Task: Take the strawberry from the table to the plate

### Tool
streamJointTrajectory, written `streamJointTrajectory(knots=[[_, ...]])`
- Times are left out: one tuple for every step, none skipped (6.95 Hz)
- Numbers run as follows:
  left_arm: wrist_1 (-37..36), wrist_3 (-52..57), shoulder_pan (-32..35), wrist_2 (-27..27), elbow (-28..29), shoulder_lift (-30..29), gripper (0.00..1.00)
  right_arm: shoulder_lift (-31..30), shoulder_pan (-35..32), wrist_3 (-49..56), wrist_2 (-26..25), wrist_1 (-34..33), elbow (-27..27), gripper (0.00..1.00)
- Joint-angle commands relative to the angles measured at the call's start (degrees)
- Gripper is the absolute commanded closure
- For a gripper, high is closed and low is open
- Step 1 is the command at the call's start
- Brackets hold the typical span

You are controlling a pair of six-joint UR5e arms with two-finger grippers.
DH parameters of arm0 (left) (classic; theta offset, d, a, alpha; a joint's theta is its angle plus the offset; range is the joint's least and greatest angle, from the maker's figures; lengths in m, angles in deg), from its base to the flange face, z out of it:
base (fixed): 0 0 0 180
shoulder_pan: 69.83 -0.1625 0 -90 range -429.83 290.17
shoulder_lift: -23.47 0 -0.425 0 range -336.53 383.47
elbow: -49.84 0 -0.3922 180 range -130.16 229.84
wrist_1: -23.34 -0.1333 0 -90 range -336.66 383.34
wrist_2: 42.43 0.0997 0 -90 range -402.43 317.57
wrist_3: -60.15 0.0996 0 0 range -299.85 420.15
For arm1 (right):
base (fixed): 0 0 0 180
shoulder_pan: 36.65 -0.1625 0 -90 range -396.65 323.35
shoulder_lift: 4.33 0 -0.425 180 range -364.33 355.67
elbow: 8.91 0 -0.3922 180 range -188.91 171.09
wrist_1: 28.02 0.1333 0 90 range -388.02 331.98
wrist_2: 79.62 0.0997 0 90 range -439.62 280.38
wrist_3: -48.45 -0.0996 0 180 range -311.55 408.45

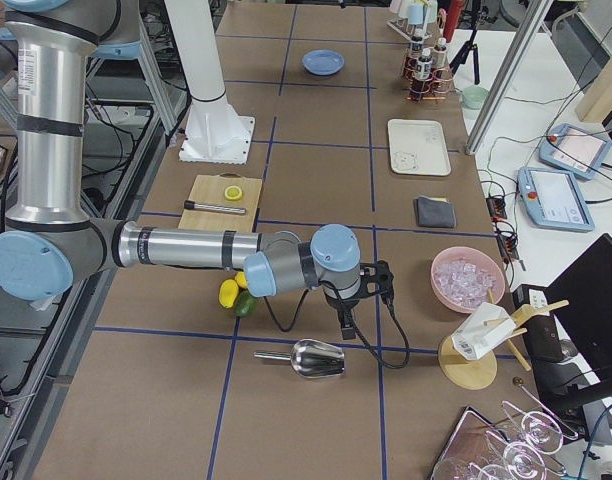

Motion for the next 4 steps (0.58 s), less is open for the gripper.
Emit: streamJointTrajectory(knots=[[13.15, -20.91, -12.27, 10.67, 5.8, 0.19, 0.08, -0.23, 0.0, 0.05, 0.07, 0.0, 0.38, 0.0], [17.58, -30.76, -14.06, 12.18, 9.07, 0.02, 0.33, -0.32, 0.0, 0.05, 0.07, 0.0, 0.64, 0.0], [17.89, -34.51, -15.47, 12.54, 9.27, 0.54, 0.39, -0.32, 0.0, 0.05, 0.07, 0.0, 0.65, 0.0], [17.89, -34.81, -16.96, 14.03, 9.62, 0.63, 0.39, -0.32, 0.0, 0.05, 0.07, 0.0, 0.65, 0.0]])
